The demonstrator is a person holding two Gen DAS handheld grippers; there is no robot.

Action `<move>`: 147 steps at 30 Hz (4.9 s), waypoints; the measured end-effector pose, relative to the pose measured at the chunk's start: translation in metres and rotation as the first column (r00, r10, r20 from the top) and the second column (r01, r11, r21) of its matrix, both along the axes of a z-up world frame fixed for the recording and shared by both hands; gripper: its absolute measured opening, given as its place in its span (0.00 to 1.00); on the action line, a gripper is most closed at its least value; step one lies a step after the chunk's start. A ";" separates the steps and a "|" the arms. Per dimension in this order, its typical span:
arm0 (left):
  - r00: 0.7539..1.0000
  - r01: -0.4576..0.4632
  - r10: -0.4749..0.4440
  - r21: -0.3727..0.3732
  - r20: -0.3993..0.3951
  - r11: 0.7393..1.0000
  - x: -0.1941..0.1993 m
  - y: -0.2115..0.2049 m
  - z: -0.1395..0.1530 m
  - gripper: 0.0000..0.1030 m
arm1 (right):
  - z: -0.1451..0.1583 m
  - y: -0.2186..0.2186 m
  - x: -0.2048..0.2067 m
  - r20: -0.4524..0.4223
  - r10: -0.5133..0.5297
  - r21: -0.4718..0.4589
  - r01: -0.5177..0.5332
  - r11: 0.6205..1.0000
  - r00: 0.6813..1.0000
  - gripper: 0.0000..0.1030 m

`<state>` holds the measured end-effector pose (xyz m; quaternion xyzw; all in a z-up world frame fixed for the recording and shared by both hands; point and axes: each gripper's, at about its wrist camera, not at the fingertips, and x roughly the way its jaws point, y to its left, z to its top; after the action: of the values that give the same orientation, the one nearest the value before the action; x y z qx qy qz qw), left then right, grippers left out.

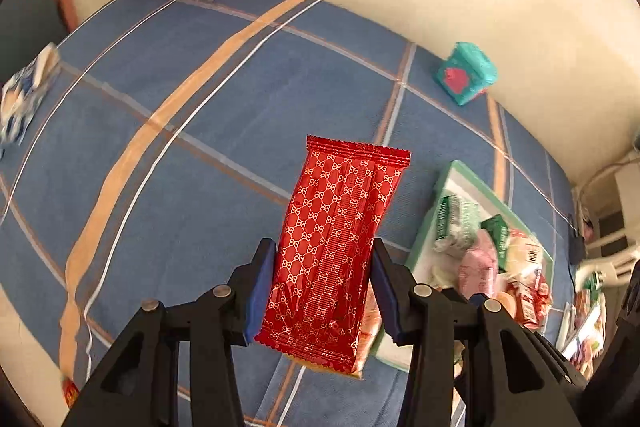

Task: Organize snacks
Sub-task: 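Carry the red bar and Daliyuan bread pack over the white tray, then open both tools to drop the red bar and bread pack into the tray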

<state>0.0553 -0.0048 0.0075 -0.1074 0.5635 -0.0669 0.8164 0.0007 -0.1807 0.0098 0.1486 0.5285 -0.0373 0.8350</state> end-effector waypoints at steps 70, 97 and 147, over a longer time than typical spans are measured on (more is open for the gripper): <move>0.981 -0.119 0.123 0.031 -0.149 0.992 0.029 0.039 -0.055 0.52 | -0.023 0.050 0.015 -0.069 0.095 -0.029 -0.097 0.995 0.993 0.36; 0.990 -0.006 0.032 0.186 -0.140 0.983 0.049 -0.012 -0.072 0.44 | -0.026 0.039 0.017 -0.073 0.086 0.005 -0.086 0.996 0.994 0.36; 0.946 0.269 -0.305 0.270 0.104 0.925 -0.059 -0.074 0.022 0.96 | -0.010 -0.091 -0.101 -0.020 -0.222 -0.072 0.220 0.973 0.975 1.00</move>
<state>-0.0041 -0.0784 0.0299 0.0862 0.5163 -0.1214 0.8433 -0.1004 -0.2722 -0.0002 0.1768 0.5186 -0.1506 0.8229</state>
